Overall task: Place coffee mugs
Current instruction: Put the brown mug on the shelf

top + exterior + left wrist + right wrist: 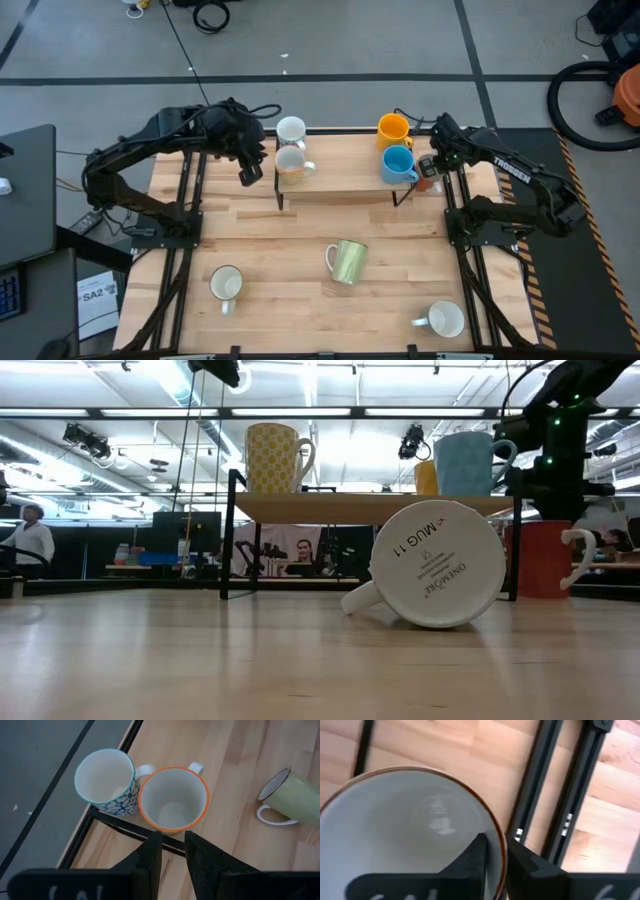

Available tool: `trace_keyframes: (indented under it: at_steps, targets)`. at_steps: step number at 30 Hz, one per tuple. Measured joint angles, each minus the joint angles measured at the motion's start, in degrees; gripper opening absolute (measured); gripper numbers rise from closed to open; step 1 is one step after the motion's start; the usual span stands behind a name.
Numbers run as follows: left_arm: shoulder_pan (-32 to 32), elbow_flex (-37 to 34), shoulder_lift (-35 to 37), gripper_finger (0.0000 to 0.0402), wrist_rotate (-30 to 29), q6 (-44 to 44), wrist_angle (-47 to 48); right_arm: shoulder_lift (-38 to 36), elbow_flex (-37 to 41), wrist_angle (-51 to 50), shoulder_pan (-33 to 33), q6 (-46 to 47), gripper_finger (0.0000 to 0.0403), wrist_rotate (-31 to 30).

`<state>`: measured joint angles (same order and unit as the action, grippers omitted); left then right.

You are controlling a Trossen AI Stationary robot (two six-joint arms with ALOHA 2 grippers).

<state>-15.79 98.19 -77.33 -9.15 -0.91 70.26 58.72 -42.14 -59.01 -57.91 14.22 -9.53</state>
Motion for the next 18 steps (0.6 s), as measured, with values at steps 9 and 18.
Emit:
trace_keyframes:
  at_steps: [9, 18]
  targets:
    - [0.58, -0.32, 8.29, 0.0091, 1.61, -0.55, 3.22, 0.0, 0.01, -0.06, 0.02, 0.0, 0.0039, 0.19]
    - [6.95, -21.9, 25.48, 0.0091, 1.9, -9.29, -7.96, 0.31, -4.5, -2.32, -0.01, -0.65, 0.0034, -1.34]
